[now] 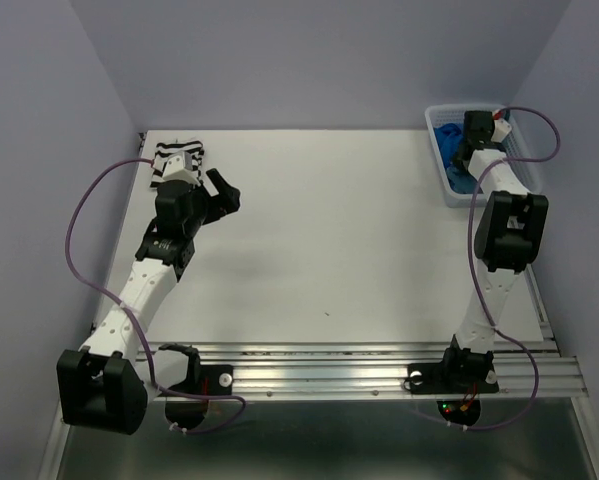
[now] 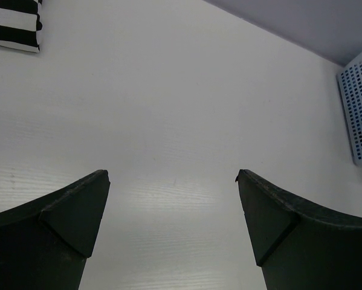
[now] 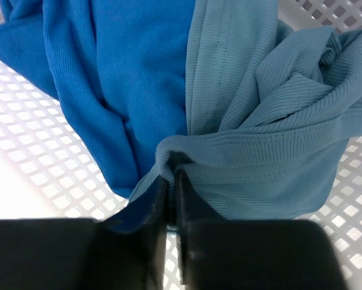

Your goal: Fold and stack the tank tops

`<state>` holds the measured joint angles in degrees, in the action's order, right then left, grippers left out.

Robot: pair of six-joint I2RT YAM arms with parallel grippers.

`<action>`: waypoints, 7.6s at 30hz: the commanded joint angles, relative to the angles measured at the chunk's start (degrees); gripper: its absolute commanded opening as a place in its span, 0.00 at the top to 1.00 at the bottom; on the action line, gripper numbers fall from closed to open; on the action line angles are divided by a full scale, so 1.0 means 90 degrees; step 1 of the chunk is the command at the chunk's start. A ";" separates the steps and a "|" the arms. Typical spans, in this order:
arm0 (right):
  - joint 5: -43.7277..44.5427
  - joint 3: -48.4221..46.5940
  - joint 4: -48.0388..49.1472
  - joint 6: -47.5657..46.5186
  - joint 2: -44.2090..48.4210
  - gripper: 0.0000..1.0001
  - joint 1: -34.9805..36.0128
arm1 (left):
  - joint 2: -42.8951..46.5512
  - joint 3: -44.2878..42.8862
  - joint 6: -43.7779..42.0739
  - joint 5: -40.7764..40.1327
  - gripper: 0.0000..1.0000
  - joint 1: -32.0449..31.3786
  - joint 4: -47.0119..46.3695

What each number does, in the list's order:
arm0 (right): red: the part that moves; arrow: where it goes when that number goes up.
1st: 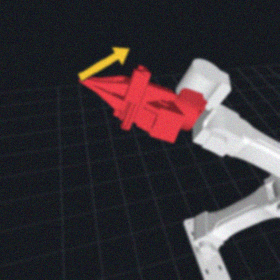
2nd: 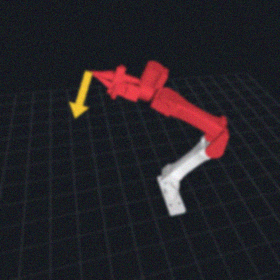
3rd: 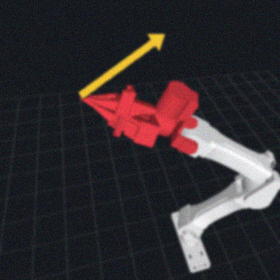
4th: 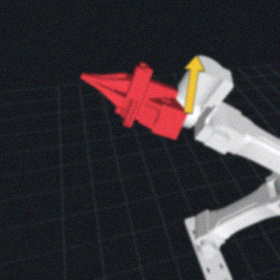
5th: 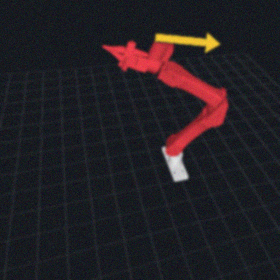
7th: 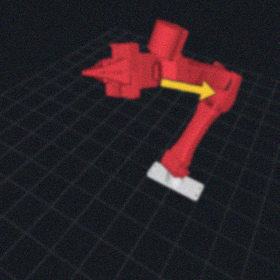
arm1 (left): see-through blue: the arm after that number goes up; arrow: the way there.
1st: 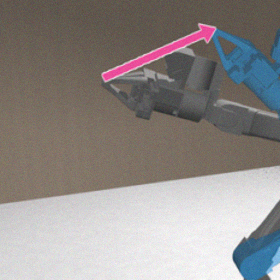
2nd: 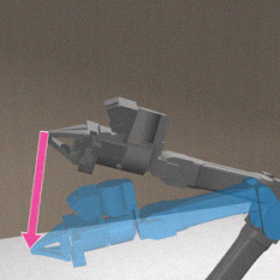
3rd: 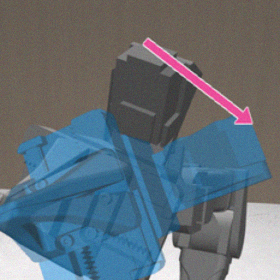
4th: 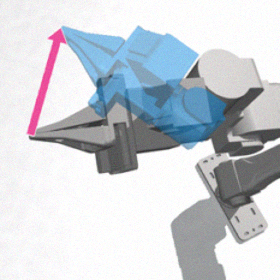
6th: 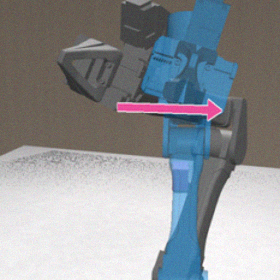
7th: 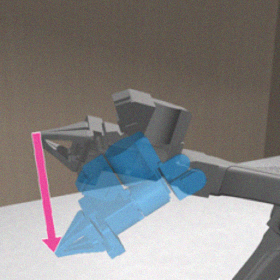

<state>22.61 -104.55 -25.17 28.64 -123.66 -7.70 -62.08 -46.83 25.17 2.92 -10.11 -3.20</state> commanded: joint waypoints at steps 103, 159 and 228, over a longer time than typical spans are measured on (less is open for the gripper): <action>-0.1976 0.4977 0.1742 -0.0341 0.3037 0.00 0.2741 | -0.6422 -0.3977 0.0133 0.0778 0.54 0.0176 0.0532; -0.1486 0.5543 0.1908 0.0372 0.2724 0.13 0.3026 | -0.1949 0.0633 0.1159 0.0691 1.00 -0.0058 -0.0357; -0.2684 0.1278 0.1312 -0.3504 0.5157 0.99 0.3084 | -0.1252 -0.5191 0.0495 -0.0013 1.00 0.0156 0.0218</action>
<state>-1.02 -83.79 -15.05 4.29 -75.37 23.44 -69.06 -81.91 34.26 4.56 -10.85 -1.10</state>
